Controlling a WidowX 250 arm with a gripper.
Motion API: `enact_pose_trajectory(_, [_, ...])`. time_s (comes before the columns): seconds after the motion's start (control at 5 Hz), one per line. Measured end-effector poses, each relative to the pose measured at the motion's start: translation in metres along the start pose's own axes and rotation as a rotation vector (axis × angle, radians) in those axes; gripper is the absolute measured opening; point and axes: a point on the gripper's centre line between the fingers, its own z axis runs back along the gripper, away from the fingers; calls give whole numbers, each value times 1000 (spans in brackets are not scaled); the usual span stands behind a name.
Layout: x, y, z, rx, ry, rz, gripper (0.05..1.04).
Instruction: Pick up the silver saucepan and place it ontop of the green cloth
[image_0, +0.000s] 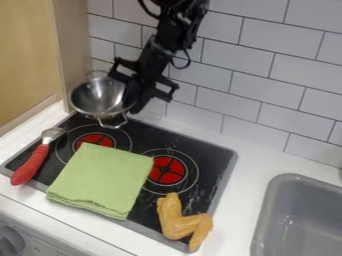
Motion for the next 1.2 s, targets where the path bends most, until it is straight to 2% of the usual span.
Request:
enact_pose_trajectory(0.2, [-17, 5, 10, -36, 19, 52, 64])
enact_pose_trajectory(0.4, [-48, 4, 8, -44, 68, 83, 64])
enact_pose_trajectory(0.6, [-71, -1, -4, -24, 119, 98, 64])
enact_pose_trajectory(0.8, [-79, -1, -15, -15, 132, 118, 64])
enact_pose_trajectory(1.0, [-91, -7, -22, 2, 125, 106, 64])
enact_pose_trajectory(1.2, [-102, -9, -28, 10, 143, 103, 64])
